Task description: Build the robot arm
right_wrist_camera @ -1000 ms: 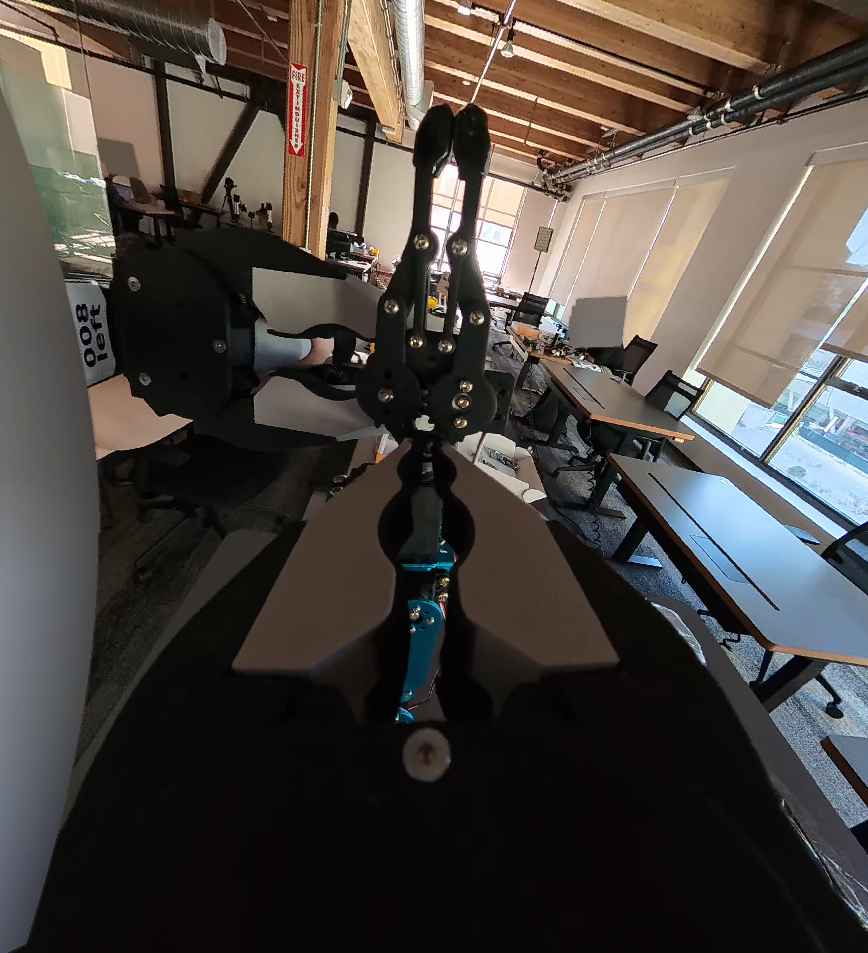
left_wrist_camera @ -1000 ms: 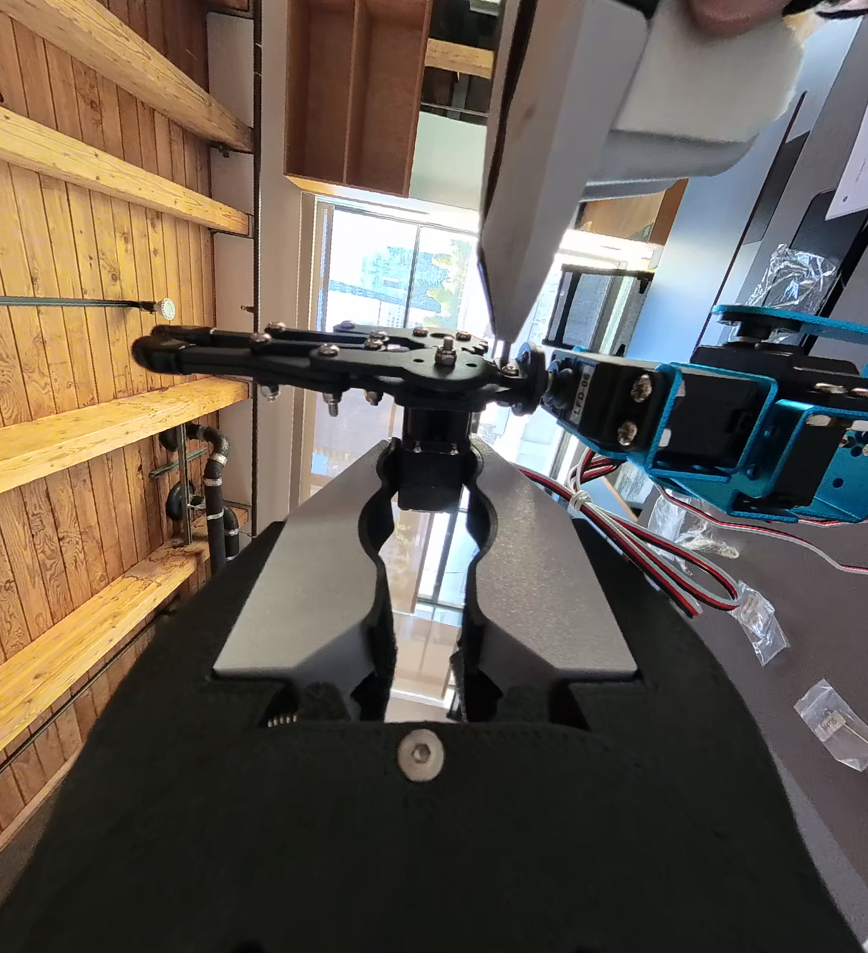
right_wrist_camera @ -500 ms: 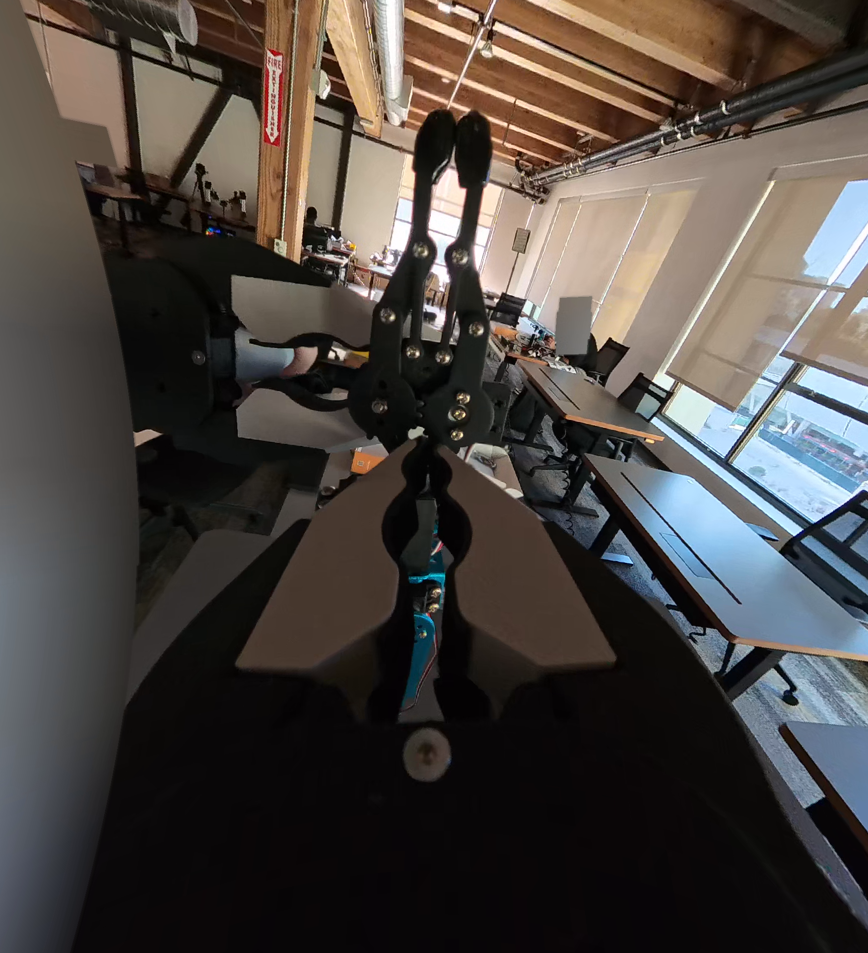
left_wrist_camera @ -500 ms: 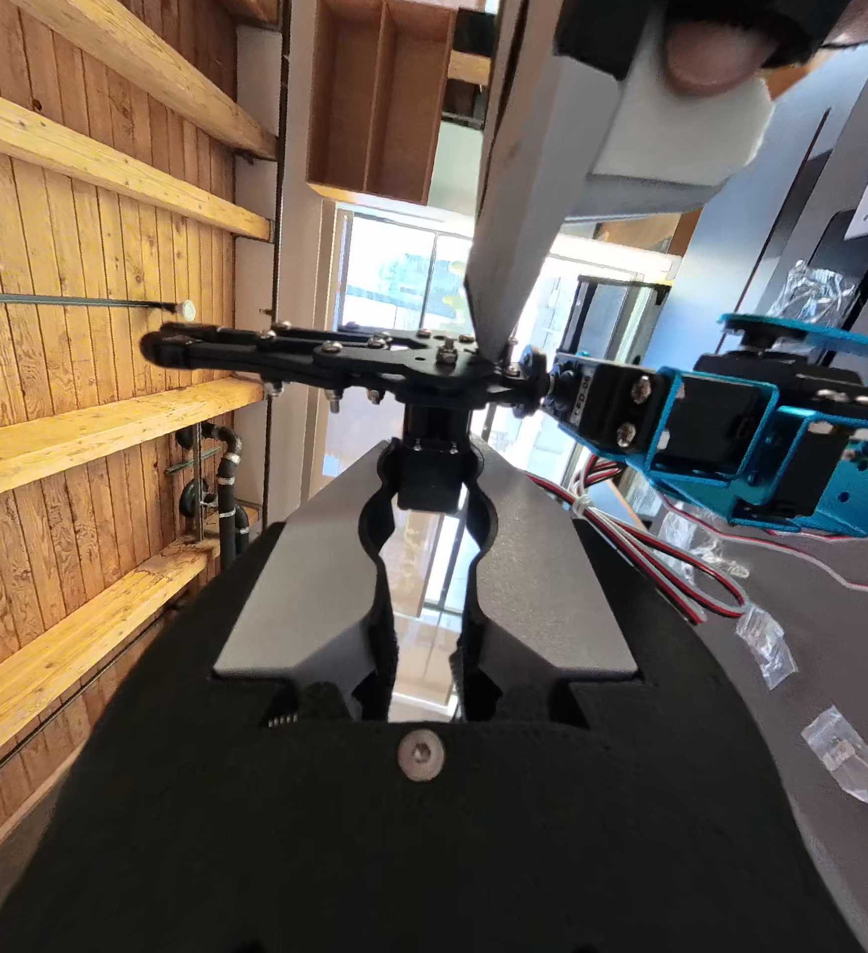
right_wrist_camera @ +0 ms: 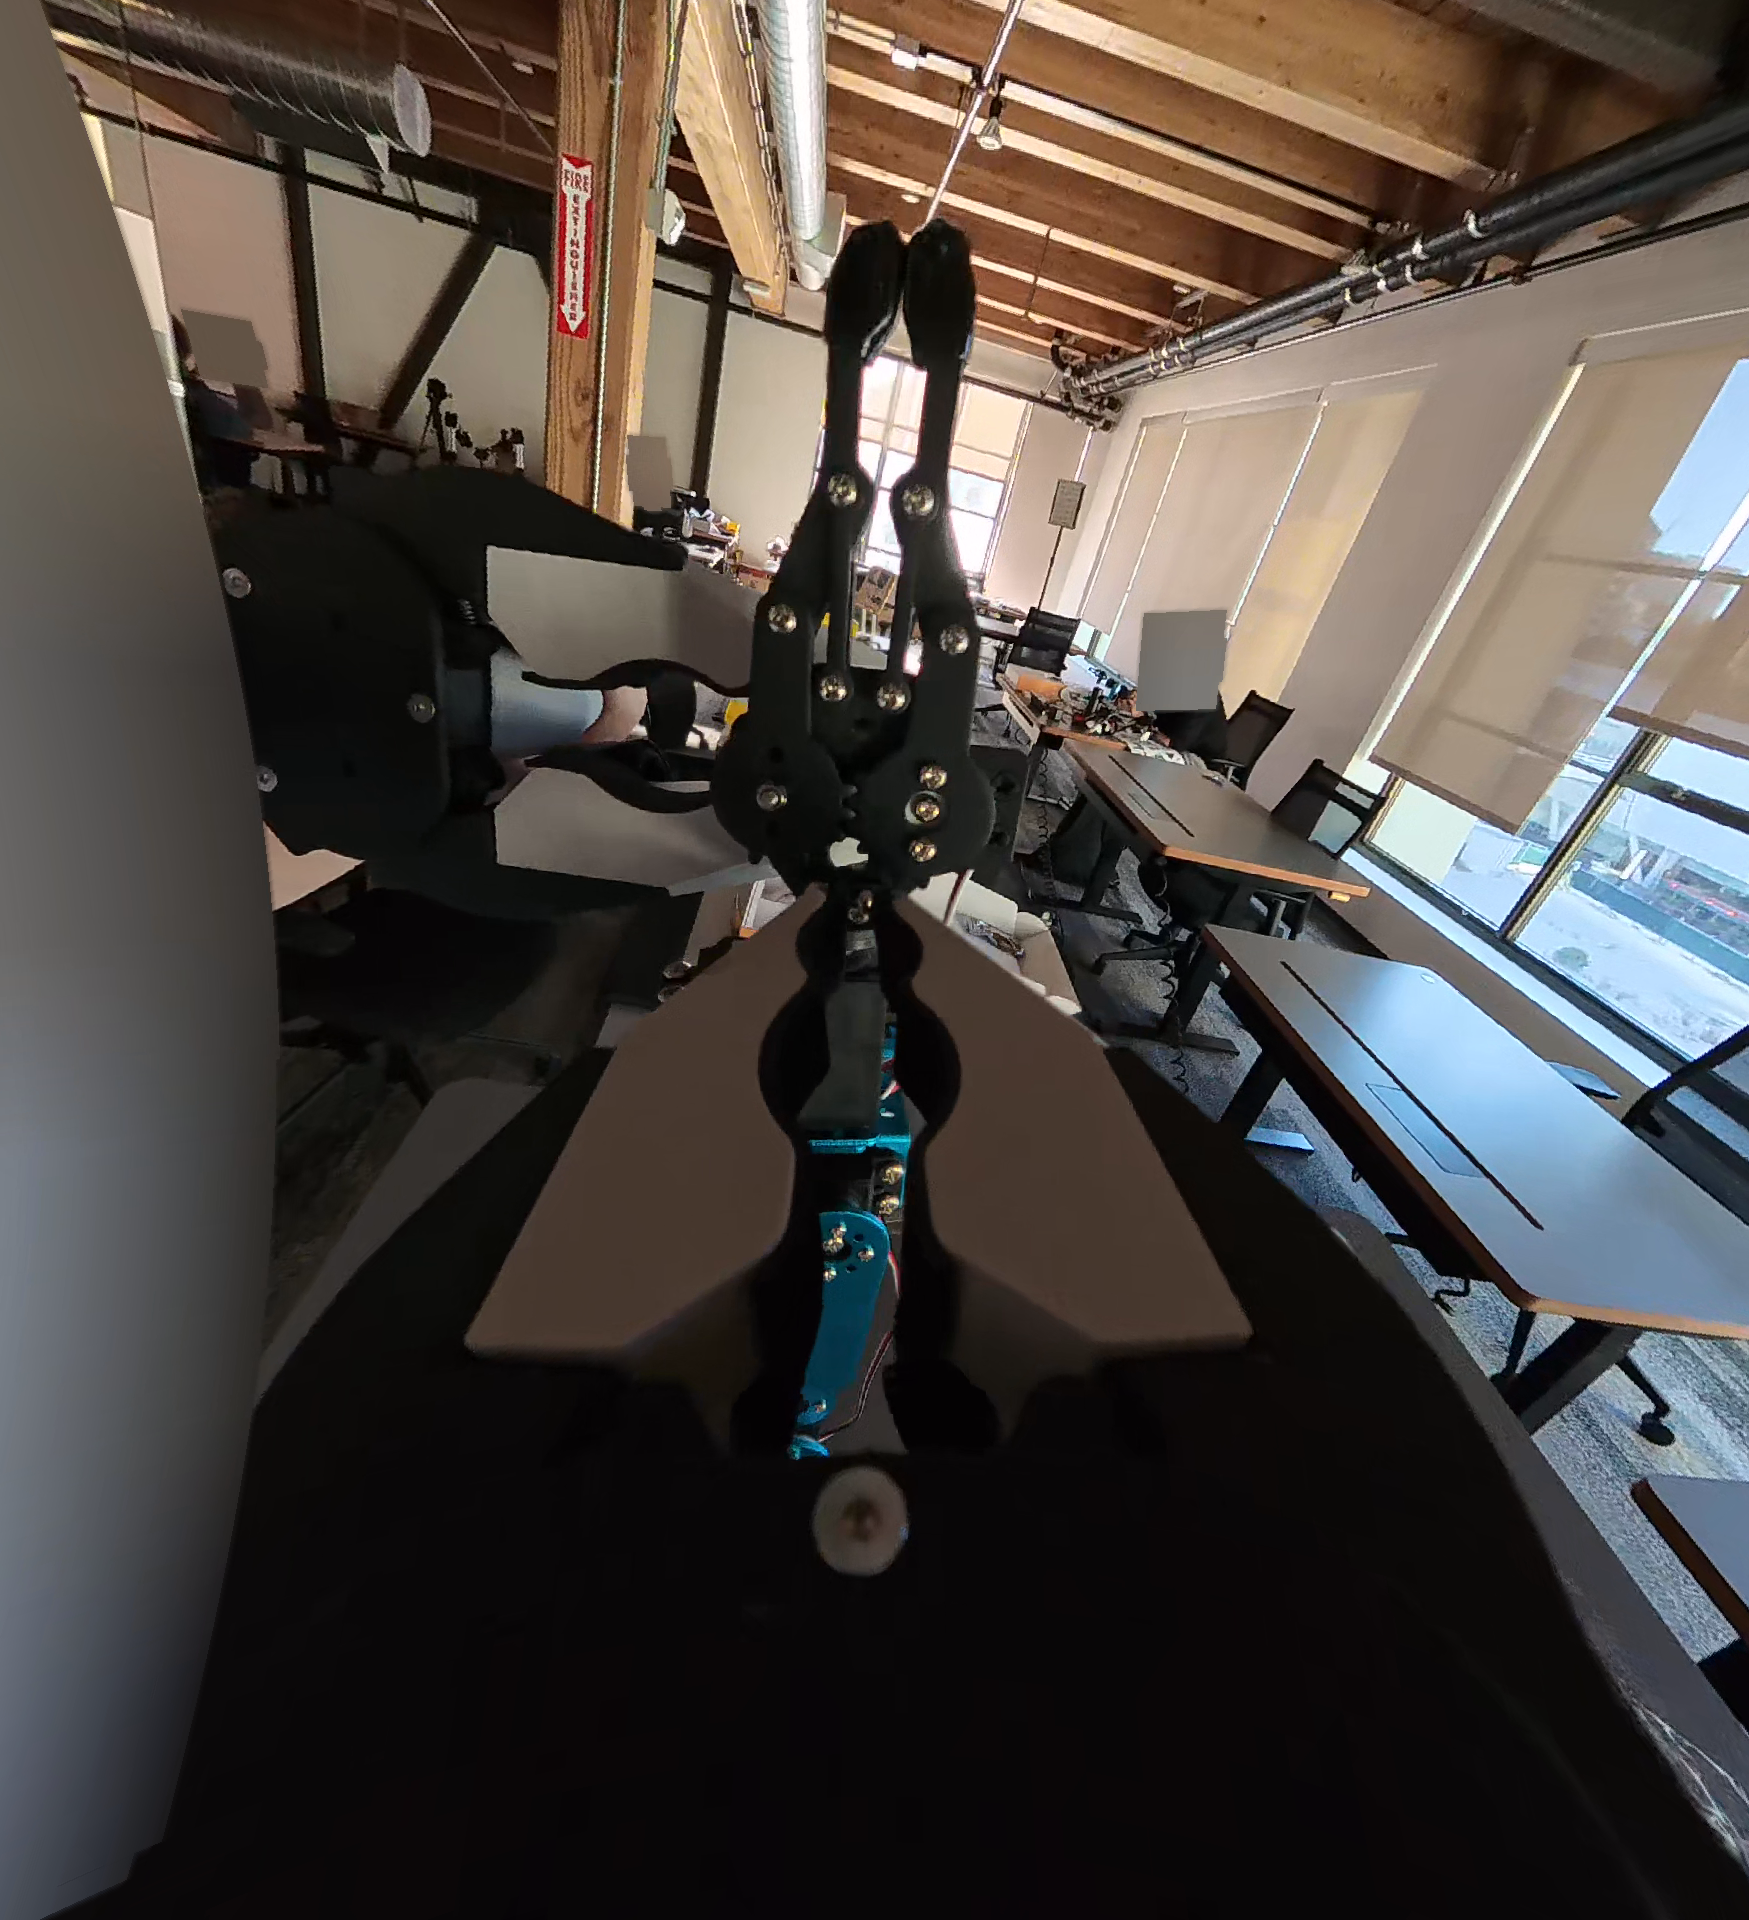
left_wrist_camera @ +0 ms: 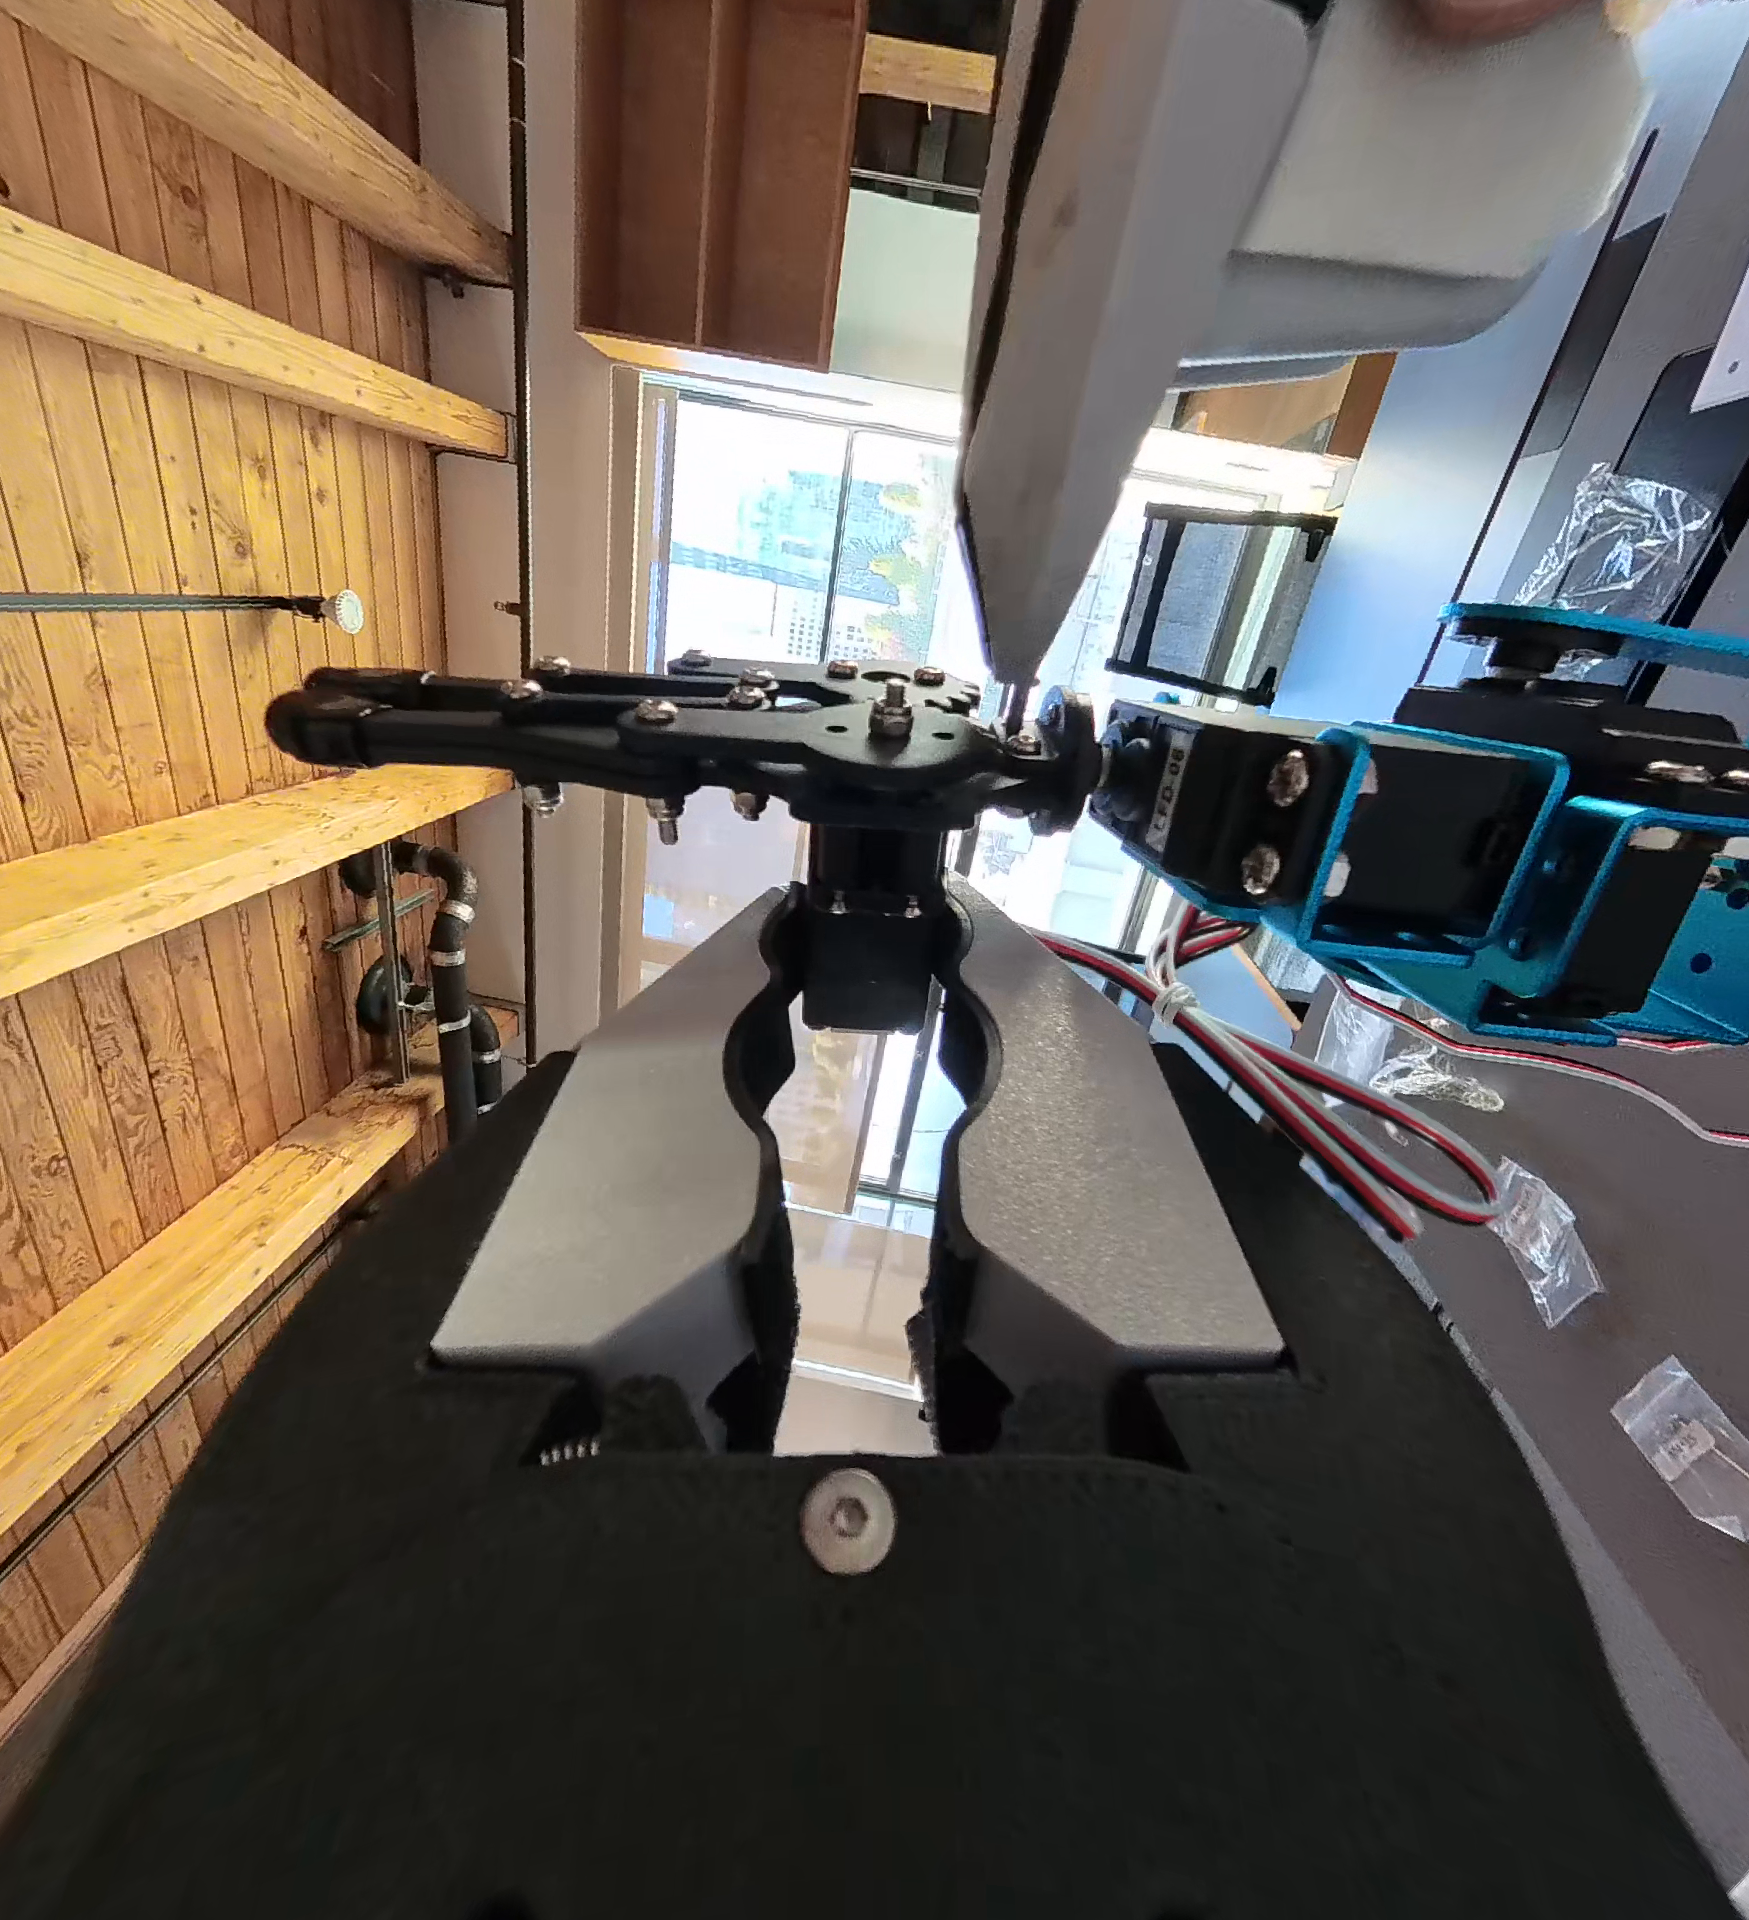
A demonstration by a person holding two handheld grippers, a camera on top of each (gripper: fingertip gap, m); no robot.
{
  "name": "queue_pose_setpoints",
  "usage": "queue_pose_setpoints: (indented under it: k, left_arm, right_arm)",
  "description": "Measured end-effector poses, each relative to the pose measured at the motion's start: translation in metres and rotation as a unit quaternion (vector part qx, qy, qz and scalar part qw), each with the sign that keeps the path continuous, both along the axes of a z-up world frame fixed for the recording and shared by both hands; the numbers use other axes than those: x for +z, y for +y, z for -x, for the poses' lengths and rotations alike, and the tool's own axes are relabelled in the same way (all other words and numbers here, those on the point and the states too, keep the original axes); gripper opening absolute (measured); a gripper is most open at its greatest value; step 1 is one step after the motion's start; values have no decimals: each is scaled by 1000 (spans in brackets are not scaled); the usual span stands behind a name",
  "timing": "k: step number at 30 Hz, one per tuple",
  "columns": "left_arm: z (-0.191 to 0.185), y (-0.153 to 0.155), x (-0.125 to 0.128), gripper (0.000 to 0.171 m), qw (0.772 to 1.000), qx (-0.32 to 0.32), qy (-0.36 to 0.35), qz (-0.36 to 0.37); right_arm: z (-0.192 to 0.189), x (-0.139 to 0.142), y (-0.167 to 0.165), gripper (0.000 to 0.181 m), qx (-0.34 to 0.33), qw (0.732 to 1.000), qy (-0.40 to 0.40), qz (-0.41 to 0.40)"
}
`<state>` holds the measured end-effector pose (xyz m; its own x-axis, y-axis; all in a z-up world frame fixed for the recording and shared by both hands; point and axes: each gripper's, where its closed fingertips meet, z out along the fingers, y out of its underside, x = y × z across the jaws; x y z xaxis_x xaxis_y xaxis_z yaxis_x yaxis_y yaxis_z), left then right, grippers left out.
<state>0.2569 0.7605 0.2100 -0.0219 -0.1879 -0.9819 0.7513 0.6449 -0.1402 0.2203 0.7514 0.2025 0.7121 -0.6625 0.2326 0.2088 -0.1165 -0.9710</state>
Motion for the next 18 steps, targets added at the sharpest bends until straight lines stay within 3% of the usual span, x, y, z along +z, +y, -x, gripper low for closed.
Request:
queue_pose_setpoints:
  k: [18]
  left_arm:
    - [0, 0, 1, 22, 1000, -1, -2, -1]
  right_arm:
    - [-1, 1, 0, 2, -11, 1000, -4, -3]
